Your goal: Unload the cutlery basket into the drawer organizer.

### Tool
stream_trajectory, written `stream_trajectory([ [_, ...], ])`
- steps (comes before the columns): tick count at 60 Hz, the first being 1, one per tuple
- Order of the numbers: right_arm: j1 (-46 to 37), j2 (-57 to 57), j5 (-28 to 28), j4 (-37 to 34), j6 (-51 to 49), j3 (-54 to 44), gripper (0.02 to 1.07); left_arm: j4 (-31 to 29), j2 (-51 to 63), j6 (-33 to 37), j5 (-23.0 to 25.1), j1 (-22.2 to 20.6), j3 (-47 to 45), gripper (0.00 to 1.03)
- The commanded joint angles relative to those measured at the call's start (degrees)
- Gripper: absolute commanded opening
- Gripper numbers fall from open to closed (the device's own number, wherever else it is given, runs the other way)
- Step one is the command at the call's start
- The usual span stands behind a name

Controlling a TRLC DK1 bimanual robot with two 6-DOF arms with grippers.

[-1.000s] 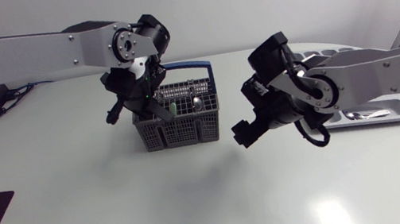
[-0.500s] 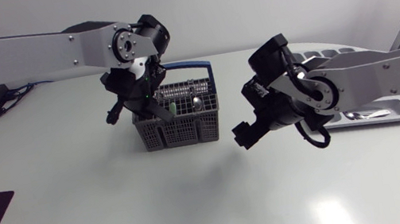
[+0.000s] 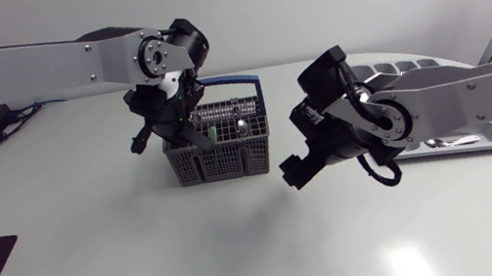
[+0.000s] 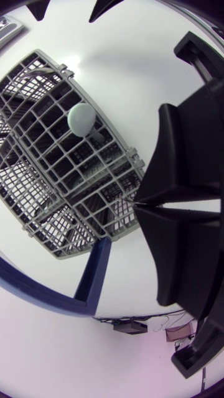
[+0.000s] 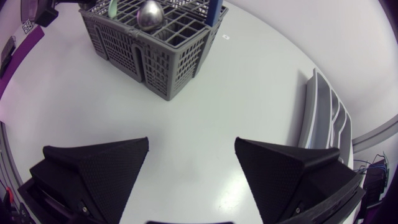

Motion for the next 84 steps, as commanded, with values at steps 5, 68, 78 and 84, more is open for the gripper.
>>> stream_trajectory([
  [5, 1.7, 0.1, -0.8, 1.8, -0.3, -1.6, 1.02, -0.4, -0.2, -0.1, -0.1, -0.2, -2.4, 0.04],
  [68, 8.7, 3.5, -5.8, 16.2, 0.6, -6.3, 1.02, -1.6, -2.2, 0.3, 0.4, -0.1, -0.7, 0.04],
  [78, 8.8, 3.5, -5.6, 16.8, 0.5, -6.5, 1.02, -2.3, -3.1, 0.3, 0.4, -0.3, -0.2, 0.04],
  [84, 8.9, 3.5, -5.6, 16.8, 0.5, -6.6, 1.02, -2.4, -3.5, 0.3, 0.4, -0.3, -0.2, 0.04],
])
